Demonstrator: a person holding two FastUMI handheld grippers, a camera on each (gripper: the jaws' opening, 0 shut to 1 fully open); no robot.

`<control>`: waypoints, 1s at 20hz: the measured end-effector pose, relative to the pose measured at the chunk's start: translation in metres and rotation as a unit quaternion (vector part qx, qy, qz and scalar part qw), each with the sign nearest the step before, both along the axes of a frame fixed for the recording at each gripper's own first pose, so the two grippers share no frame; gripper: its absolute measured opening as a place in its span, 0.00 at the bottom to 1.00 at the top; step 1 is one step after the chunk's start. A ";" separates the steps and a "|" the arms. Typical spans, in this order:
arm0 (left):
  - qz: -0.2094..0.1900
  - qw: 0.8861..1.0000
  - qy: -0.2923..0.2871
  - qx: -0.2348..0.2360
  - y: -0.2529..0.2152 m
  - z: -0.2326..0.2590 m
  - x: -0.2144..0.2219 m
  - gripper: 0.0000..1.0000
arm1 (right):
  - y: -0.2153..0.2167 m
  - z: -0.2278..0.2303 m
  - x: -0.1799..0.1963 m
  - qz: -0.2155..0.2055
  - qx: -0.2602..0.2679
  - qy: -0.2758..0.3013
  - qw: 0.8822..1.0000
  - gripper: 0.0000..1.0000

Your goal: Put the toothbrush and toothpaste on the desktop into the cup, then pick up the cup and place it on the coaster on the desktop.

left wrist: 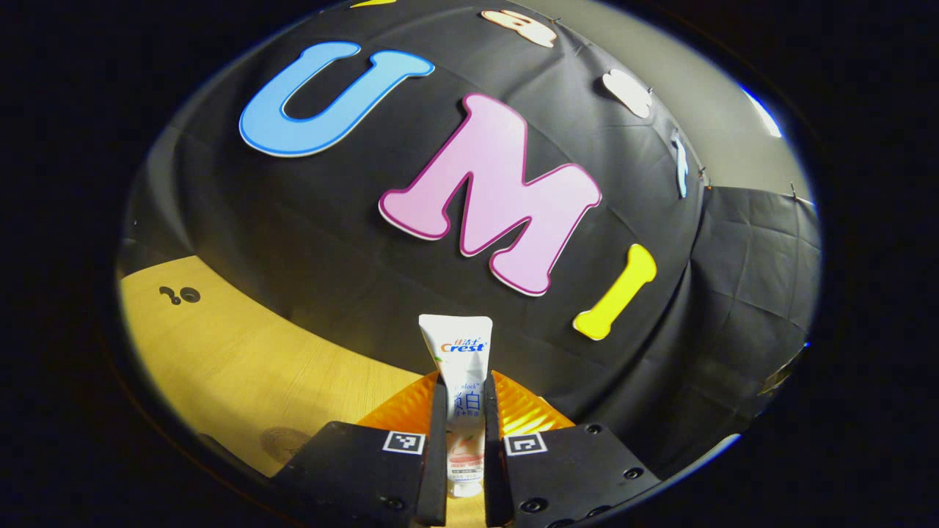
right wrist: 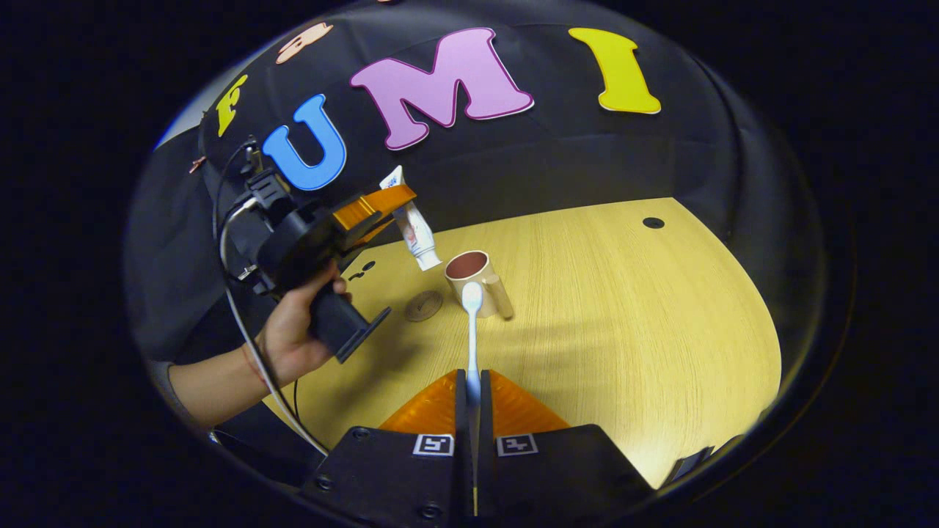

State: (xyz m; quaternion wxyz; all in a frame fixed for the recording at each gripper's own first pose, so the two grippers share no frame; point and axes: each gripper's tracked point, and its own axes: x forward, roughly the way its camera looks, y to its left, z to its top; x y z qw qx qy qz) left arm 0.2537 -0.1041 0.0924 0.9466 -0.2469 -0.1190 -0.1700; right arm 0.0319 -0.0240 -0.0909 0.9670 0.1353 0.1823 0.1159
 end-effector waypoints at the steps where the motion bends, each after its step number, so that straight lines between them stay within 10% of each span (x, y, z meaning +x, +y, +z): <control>1: 0.003 1.000 0.008 -0.001 -0.004 -0.007 0.013 0.25 | -0.002 0.000 0.000 0.000 0.001 0.001 1.000 0.07; 20: 0.002 0.997 0.073 0.039 -0.047 -0.087 0.066 0.40 | -0.029 -0.015 0.010 -0.005 0.008 0.019 1.000 0.07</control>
